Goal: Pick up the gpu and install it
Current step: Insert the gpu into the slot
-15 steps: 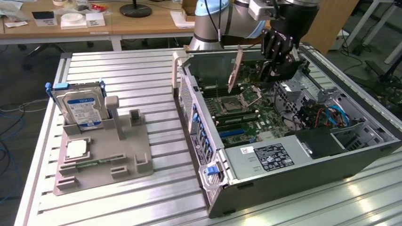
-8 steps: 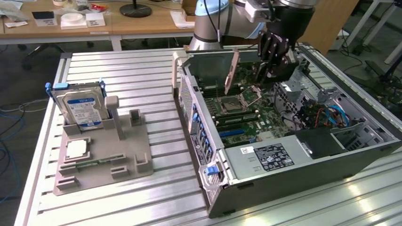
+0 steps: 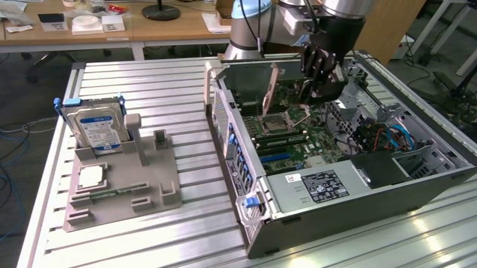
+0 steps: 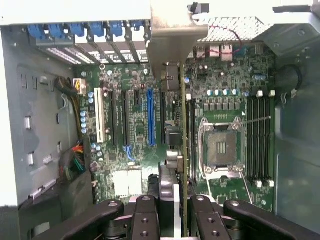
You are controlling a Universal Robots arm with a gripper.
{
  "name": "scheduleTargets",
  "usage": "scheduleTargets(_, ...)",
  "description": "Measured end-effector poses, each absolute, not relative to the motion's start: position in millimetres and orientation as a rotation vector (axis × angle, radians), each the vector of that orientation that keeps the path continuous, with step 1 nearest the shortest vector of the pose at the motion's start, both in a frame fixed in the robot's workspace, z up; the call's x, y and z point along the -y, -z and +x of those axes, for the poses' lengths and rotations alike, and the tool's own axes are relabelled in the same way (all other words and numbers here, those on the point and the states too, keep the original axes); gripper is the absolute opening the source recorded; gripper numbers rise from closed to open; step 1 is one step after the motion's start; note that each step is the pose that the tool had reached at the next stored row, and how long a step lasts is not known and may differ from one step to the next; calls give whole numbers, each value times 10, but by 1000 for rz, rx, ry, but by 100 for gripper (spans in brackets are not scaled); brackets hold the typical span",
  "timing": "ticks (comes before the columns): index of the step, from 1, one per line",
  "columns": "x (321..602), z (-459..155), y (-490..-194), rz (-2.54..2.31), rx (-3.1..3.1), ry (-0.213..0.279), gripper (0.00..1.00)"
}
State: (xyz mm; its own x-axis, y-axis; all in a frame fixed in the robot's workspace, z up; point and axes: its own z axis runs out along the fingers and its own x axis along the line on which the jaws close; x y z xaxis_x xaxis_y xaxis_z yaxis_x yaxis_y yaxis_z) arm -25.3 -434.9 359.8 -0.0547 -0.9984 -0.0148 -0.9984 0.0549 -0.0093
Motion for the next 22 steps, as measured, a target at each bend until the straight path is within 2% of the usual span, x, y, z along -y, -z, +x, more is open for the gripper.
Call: scheduleTargets(22,4350,-369,-3239,-2148,-2269,-5,28)
